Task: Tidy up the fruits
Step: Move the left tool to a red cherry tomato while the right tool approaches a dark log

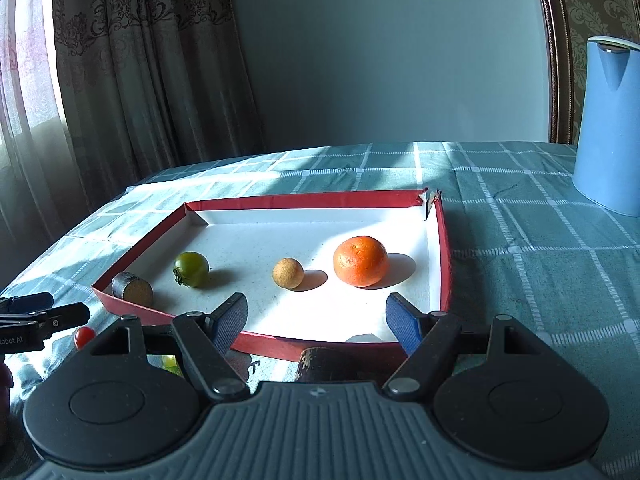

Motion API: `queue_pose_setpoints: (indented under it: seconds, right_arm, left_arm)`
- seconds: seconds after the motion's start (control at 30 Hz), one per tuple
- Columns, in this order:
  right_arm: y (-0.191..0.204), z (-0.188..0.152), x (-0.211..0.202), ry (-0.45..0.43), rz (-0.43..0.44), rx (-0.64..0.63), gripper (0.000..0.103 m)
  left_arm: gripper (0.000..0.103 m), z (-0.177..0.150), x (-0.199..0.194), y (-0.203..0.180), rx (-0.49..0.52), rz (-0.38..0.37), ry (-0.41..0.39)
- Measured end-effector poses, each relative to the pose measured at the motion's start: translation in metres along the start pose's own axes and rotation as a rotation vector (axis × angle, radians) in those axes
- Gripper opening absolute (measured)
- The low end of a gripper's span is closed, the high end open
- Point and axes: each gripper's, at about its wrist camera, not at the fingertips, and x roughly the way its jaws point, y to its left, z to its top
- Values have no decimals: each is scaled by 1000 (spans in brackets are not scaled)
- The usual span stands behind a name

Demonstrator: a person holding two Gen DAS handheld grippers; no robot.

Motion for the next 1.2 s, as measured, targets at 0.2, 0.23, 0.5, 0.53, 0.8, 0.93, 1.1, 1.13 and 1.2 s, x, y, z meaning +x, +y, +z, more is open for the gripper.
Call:
queue_pose_setpoints:
  seconds: [0.2,0.23,0.5,0.53,0.8,0.93,1.1,1.13,1.2]
  right_arm:
    - [-14,-4,-10,-12,-31,36,76]
    - [-16,-4,-10,-14,-31,44,76]
    - [-25,-9,-16,0,-21,83,76]
    - [-25,-10,-17,0,-20,84,76]
    - [-27,-13,-18,17,-19,92,76]
    - [-30,-13,-21,12,-27,99,76]
    - [-34,-13,-23,20,-45,103,76]
    - [-36,-13,-25,15,-52,104,76]
    - [-38,-14,-28,3,-60,100,76]
  left_arm:
    - [98,0,7,-1,3,-25,53]
    - [98,-1,7,-4,21,-22,51]
    - [79,-4,18,-16,91,11,109]
    - [78,-4,19,-18,105,11,111]
    - [71,-7,24,-28,167,-16,147]
    - [55,-8,21,-30,176,-28,136]
    - [28,-10,17,-33,193,-90,143]
    - [27,-10,16,-34,198,-96,143]
    - [26,-10,17,-34,196,-98,144]
